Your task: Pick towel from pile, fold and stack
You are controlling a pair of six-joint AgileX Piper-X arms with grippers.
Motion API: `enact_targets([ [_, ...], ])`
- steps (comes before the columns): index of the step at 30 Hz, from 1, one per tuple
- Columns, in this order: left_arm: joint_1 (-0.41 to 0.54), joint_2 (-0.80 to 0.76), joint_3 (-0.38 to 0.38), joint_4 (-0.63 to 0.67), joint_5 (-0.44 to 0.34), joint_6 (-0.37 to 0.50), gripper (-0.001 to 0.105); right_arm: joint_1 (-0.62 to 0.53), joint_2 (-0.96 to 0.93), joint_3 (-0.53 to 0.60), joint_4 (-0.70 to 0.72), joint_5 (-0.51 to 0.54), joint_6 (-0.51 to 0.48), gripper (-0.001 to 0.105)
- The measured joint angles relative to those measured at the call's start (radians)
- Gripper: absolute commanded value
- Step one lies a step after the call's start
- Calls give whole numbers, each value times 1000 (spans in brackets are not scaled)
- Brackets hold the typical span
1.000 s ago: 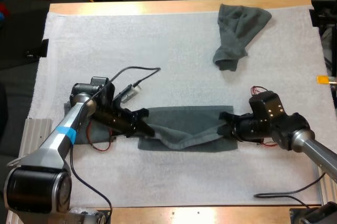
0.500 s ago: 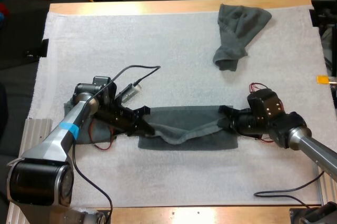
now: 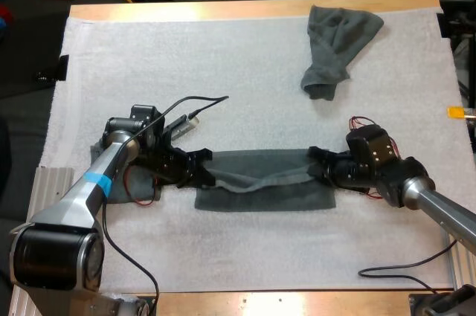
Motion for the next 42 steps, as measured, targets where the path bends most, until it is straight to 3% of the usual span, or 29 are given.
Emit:
enact_targets([
  [6,0,0,0,-52,-6,-36,34,0,0,0,-14,43,0,1],
  [15,0,0,0,-102,-8,-52,45,0,0,0,-120,71,0,3],
  [19,0,0,0,-129,-8,-52,58,0,0,0,-136,94,0,16],
  [21,0,0,0,-141,-8,-52,63,0,0,0,-137,104,0,28],
  [27,0,0,0,-164,-8,-52,65,0,0,0,-141,134,-1,58],
  [30,0,0,0,-167,-8,-52,65,0,0,0,-141,164,-2,67],
  [36,0,-60,-5,-173,-8,-14,65,0,0,0,-141,186,-24,69],
  [42,0,-146,-4,-171,-8,30,65,0,-8,0,-133,160,-133,69],
])
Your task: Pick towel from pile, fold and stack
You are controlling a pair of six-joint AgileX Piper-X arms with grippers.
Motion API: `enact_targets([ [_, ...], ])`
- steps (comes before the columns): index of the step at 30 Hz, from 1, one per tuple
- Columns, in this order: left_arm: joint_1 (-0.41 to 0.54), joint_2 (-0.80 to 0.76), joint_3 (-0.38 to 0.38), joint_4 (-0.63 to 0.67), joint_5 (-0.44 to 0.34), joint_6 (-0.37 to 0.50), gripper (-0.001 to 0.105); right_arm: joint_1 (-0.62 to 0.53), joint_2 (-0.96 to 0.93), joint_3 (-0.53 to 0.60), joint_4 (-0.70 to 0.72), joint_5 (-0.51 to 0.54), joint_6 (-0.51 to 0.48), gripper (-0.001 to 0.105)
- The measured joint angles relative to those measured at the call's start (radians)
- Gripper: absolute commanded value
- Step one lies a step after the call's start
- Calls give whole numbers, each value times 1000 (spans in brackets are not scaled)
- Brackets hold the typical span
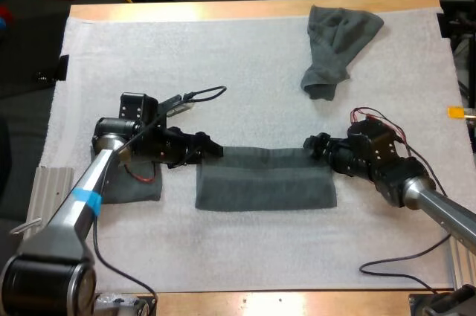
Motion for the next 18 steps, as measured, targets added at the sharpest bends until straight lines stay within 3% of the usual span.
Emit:
enact_targets([
  [18,0,-333,0,132,-2,47,65,0,-231,0,244,18,-217,69],
])
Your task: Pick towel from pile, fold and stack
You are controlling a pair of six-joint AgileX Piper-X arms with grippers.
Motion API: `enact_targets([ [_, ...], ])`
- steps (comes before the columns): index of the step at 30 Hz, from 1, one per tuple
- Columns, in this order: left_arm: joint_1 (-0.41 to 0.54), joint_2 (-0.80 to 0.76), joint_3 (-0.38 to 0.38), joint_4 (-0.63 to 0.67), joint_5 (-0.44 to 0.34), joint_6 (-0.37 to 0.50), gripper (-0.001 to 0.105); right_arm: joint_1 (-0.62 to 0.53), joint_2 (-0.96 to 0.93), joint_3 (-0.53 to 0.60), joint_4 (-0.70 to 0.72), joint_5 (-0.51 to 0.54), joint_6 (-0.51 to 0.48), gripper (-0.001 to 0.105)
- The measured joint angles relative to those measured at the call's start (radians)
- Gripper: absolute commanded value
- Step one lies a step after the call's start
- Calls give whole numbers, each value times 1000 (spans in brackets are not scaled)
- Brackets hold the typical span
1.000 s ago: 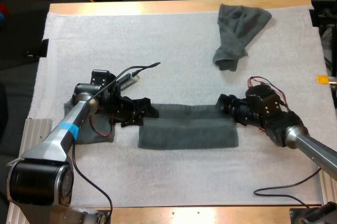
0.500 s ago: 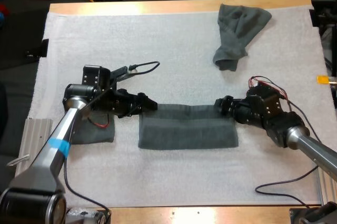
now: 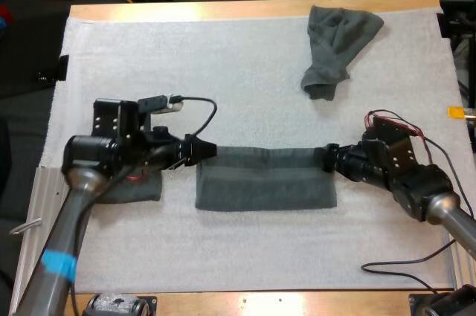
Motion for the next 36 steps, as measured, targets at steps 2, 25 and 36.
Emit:
enact_targets([
  [2,0,-47,0,15,0,3,65,0,-30,0,31,2,-14,69],
  [25,0,-466,0,319,0,20,65,0,-329,0,298,6,-38,69],
  [36,0,-509,0,354,0,26,65,0,-370,0,357,6,-46,69],
])
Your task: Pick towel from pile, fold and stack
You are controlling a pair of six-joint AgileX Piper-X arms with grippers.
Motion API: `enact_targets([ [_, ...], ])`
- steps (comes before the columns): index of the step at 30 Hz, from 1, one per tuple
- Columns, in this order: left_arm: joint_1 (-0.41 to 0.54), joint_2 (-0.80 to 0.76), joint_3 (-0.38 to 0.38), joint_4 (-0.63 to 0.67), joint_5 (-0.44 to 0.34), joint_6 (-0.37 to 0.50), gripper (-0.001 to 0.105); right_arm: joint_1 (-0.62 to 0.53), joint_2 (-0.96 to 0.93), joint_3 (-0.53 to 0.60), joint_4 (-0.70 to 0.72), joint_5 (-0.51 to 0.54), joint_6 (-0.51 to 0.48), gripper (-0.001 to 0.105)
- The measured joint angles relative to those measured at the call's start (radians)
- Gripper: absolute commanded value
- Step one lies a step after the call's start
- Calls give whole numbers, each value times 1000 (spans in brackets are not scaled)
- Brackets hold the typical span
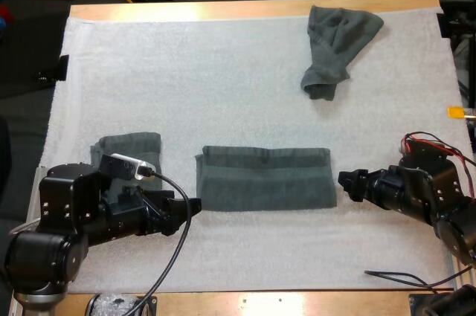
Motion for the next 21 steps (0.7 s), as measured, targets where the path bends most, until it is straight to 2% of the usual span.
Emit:
enact_targets([
  [6,0,0,0,40,-60,18,65,0,0,0,1,21,-3,69],
  [8,0,0,0,41,-61,18,65,0,0,0,1,26,-9,70],
  [13,0,0,0,41,-64,18,71,0,11,0,2,59,-30,83],
  [21,0,0,0,41,-66,18,71,-13,91,0,2,68,-72,82],
])
